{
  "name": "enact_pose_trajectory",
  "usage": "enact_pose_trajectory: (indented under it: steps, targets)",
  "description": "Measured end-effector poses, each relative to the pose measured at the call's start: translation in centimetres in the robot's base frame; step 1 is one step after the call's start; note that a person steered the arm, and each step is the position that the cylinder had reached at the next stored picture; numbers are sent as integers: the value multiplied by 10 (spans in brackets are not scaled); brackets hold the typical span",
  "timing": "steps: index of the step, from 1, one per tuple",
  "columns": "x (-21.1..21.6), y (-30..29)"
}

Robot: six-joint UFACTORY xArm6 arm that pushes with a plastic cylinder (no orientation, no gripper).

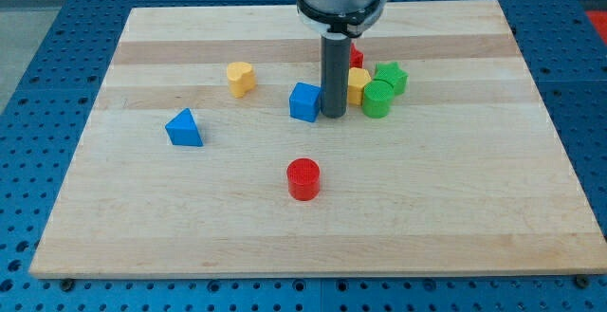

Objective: Place the hexagon above the green star

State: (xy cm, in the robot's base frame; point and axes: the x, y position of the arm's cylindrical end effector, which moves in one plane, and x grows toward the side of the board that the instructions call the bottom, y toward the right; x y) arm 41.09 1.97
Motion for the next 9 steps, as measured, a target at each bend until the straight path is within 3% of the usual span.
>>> enact_pose_trajectory:
  steps: [6, 9]
  targets:
    - [1, 17]
    - [-39, 19]
